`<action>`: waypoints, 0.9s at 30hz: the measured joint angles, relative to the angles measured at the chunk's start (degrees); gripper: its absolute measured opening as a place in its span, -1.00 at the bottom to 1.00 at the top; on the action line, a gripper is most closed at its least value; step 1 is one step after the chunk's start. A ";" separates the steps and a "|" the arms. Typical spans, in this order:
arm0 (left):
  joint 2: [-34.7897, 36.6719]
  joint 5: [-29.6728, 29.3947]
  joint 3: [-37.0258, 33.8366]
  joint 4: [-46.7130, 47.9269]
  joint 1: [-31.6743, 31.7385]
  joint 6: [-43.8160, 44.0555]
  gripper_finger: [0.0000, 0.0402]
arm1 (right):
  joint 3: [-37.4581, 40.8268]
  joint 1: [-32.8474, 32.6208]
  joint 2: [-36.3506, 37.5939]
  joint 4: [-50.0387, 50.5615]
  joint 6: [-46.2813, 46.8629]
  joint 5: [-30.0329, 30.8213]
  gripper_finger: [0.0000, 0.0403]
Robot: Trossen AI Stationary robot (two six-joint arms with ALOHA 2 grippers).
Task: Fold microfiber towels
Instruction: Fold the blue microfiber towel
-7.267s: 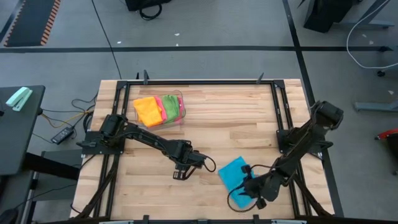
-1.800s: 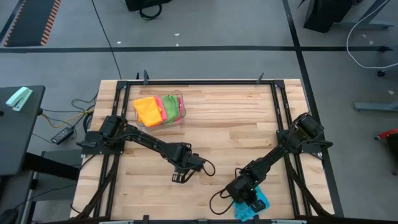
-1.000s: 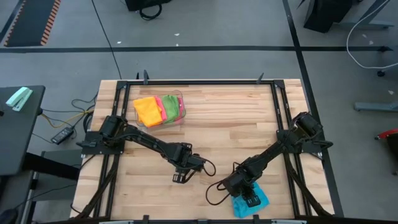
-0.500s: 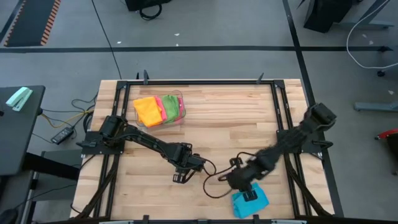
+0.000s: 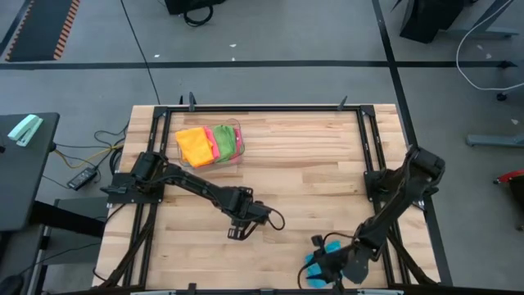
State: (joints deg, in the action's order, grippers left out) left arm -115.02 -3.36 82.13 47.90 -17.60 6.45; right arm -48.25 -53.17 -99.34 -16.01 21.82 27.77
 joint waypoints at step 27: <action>0.00 0.01 0.00 2.38 -0.62 2.37 -0.47 | 1.04 0.59 -2.12 4.65 1.29 7.98 -0.27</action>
State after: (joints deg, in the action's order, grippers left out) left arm -115.02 -3.35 82.13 50.28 -18.22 8.82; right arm -47.21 -52.58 -101.45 -11.35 23.11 35.75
